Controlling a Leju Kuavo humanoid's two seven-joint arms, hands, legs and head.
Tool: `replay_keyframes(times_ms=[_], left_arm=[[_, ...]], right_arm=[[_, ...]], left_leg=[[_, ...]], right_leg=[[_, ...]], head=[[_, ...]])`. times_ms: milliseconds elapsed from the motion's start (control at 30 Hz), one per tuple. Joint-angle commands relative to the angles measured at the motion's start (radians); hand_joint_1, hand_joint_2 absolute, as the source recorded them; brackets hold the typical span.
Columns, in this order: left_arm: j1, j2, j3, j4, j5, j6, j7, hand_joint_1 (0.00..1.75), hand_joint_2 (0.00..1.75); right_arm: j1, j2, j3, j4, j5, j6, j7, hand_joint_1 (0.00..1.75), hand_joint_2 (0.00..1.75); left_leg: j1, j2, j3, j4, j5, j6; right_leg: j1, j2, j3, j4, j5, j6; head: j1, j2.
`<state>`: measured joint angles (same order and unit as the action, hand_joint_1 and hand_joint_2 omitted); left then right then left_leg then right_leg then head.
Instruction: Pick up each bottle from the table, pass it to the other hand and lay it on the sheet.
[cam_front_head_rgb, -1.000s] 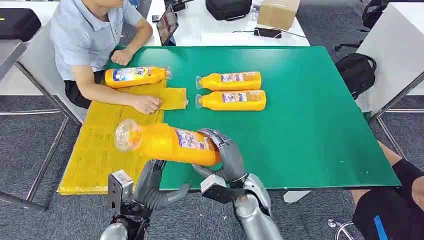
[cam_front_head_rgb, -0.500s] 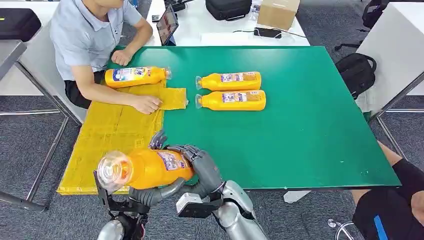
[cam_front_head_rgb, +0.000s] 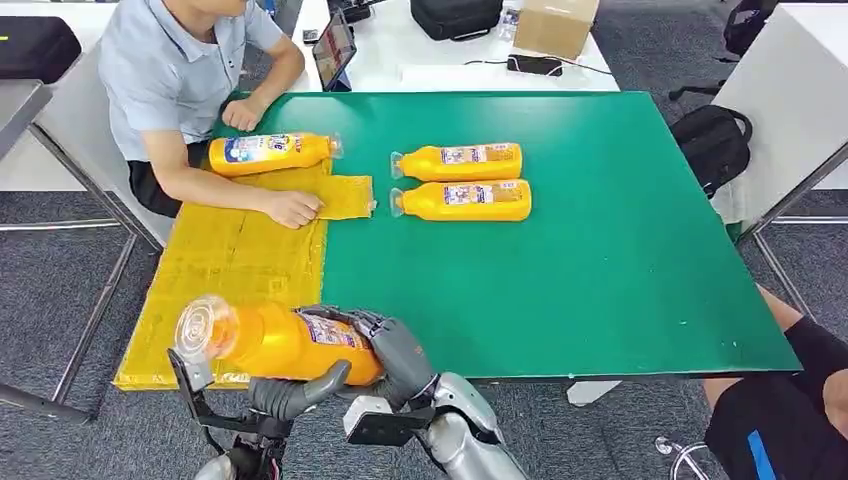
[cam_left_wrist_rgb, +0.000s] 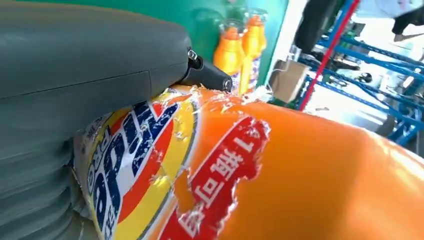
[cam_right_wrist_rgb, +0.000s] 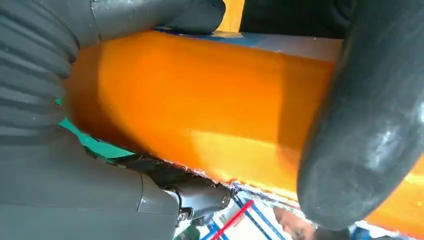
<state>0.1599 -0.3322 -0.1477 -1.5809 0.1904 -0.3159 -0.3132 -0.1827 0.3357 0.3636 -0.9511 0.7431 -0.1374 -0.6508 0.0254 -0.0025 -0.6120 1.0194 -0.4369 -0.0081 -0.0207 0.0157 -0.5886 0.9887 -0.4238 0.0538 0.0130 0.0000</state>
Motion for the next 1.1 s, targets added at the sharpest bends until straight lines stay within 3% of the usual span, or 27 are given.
replay_keyframes(times_ms=[33,267,333,533,700,800,1000,1100], left_arm=[[-0.059,-0.014,0.073,0.102,0.008,0.068,0.016,1.75,1.75],[-0.061,-0.012,0.08,0.103,0.009,0.068,0.016,1.75,1.75],[-0.064,-0.017,0.103,0.103,-0.036,0.139,0.038,1.75,1.75],[-0.194,-0.001,0.307,0.154,-0.526,0.353,0.074,1.75,1.75],[-0.326,0.036,0.413,0.161,-0.904,0.378,0.113,1.75,1.75],[-0.409,0.098,0.423,0.287,-0.986,0.356,0.132,1.75,1.75],[-0.413,0.105,0.418,0.316,-1.005,0.38,0.1,1.75,1.75],[-0.464,0.162,0.356,0.36,-1.201,0.441,0.109,1.75,1.75]], right_arm=[[0.053,0.013,0.029,0.09,-0.014,-0.008,0.01,0.0,0.0],[0.053,0.013,0.029,0.087,-0.014,-0.007,0.01,0.0,0.0],[0.057,0.013,0.024,0.076,-0.015,-0.021,0.007,0.0,0.0],[0.082,0.013,0.02,-0.035,-0.012,-0.011,-0.017,0.0,0.0],[0.077,0.013,0.011,-0.035,-0.045,0.028,-0.029,0.0,0.0],[0.061,0.013,0.018,-0.007,-0.06,0.032,-0.047,0.0,0.0],[0.058,0.011,0.023,-0.004,-0.067,0.026,-0.047,0.0,0.0],[0.054,0.004,0.037,-0.007,-0.083,0.027,-0.047,0.0,0.0]], left_leg=[[0.0,-0.002,0.005,-0.002,-0.001,0.002],[0.0,-0.002,0.002,-0.001,0.0,0.001],[0.0,-0.002,0.003,-0.002,0.0,0.001],[0.0,-0.002,0.004,-0.002,0.0,0.001],[0.001,-0.002,0.003,-0.002,0.001,0.0],[0.0,-0.003,0.003,-0.002,0.002,-0.001],[0.0,-0.001,0.004,-0.002,0.002,0.0],[0.0,-0.002,0.003,-0.002,0.002,-0.001]], right_leg=[[0.001,-0.004,0.006,-0.002,-0.001,-0.002],[0.001,-0.002,0.003,-0.001,-0.001,-0.002],[0.0,-0.003,0.004,-0.002,-0.001,-0.002],[0.001,-0.004,0.005,-0.002,-0.001,-0.003],[0.001,-0.003,0.004,-0.001,-0.001,-0.003],[0.001,-0.004,0.004,-0.001,-0.001,-0.003],[0.0,-0.002,0.005,-0.001,0.0,-0.002],[0.001,-0.003,0.005,0.0,-0.001,-0.002]], head=[[0.0,0.0],[0.0,0.0],[0.0,0.0],[0.0,0.0],[0.0,0.0],[0.0,0.0],[0.0,0.0],[0.0,0.0]])
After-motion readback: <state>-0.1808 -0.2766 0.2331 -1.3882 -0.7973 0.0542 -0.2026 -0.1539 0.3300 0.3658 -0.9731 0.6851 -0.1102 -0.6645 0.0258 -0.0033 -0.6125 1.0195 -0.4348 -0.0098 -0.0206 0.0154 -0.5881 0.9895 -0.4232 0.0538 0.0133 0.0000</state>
